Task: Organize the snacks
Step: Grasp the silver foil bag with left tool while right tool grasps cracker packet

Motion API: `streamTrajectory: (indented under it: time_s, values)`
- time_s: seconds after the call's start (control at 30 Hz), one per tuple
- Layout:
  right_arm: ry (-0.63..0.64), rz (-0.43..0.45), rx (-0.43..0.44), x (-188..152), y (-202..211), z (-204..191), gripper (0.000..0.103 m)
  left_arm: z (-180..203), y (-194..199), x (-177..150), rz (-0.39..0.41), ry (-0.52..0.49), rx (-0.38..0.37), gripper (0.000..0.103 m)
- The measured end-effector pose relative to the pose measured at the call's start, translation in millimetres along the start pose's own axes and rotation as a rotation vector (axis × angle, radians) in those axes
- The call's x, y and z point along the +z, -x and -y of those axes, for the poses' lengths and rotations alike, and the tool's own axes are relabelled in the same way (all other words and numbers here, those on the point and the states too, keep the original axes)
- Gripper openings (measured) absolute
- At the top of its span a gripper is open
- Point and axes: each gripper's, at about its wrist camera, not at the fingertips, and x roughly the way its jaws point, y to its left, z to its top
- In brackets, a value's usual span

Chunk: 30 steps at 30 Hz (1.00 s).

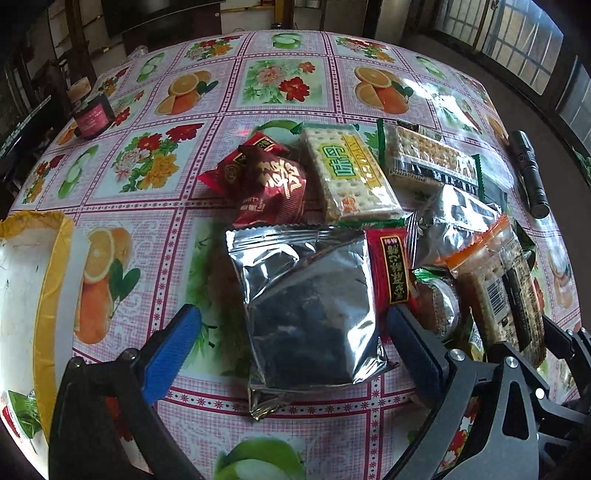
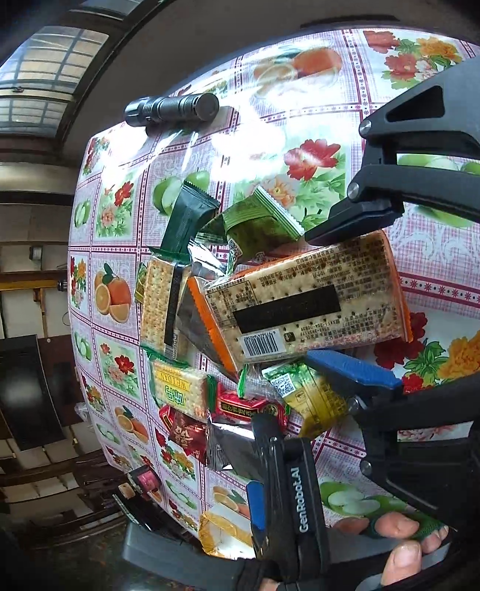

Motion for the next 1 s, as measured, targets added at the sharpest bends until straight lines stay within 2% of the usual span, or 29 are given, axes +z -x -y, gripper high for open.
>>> streamTrajectory:
  time_s: [0.03, 0.07, 0.1, 0.13, 0.23, 0.4, 0.43, 0.47, 0.53, 0.6, 0.67, 0.87, 1.0]
  values:
    - [0.006, 0.005, 0.001, 0, 1, -1, 0.058, 0, 1, -1, 0.010, -0.010, 0.008, 0.095]
    - [0.005, 0.012, 0.006, -1, 1, 0, 0.057, 0, 3, -2, 0.021, -0.021, 0.008, 0.086]
    - [-0.005, 0.019, 0.017, -3, 1, 1, 0.057, -1, 6, -2, 0.029, -0.031, 0.000, 0.071]
    - [-0.022, 0.025, 0.030, -4, 3, 4, 0.056, -2, 9, -2, 0.037, -0.038, 0.001, 0.062]
    - [-0.069, 0.034, 0.069, -8, 9, 12, 0.047, -11, 13, -3, 0.031, -0.024, -0.065, 0.060]
    - [-0.128, 0.057, 0.117, -18, 26, 19, 0.020, -16, 27, -23, 0.036, -0.036, -0.091, 0.060]
    - [-0.133, 0.061, 0.116, -20, 30, 20, 0.008, -16, 31, -28, 0.038, -0.037, -0.094, 0.060]
    - [-0.134, 0.056, 0.116, -21, 32, 21, 0.007, -17, 35, -33, 0.039, -0.038, -0.097, 0.060]
    - [-0.134, 0.032, 0.111, -23, 30, 21, 0.010, -20, 43, -42, 0.039, -0.038, -0.108, 0.060]
    - [-0.156, 0.008, 0.101, -24, 25, 21, 0.017, -23, 50, -49, 0.045, -0.036, -0.114, 0.060]
    - [-0.164, -0.001, 0.104, -23, 23, 19, 0.036, -27, 58, -55, 0.054, -0.033, -0.117, 0.060]
    - [-0.099, -0.011, 0.076, -19, 15, -2, 0.053, -35, 71, -64, 0.070, -0.034, -0.116, 0.060]
    - [-0.073, -0.040, 0.058, -15, 1, -11, 0.059, -38, 74, -70, 0.066, -0.032, -0.122, 0.060]
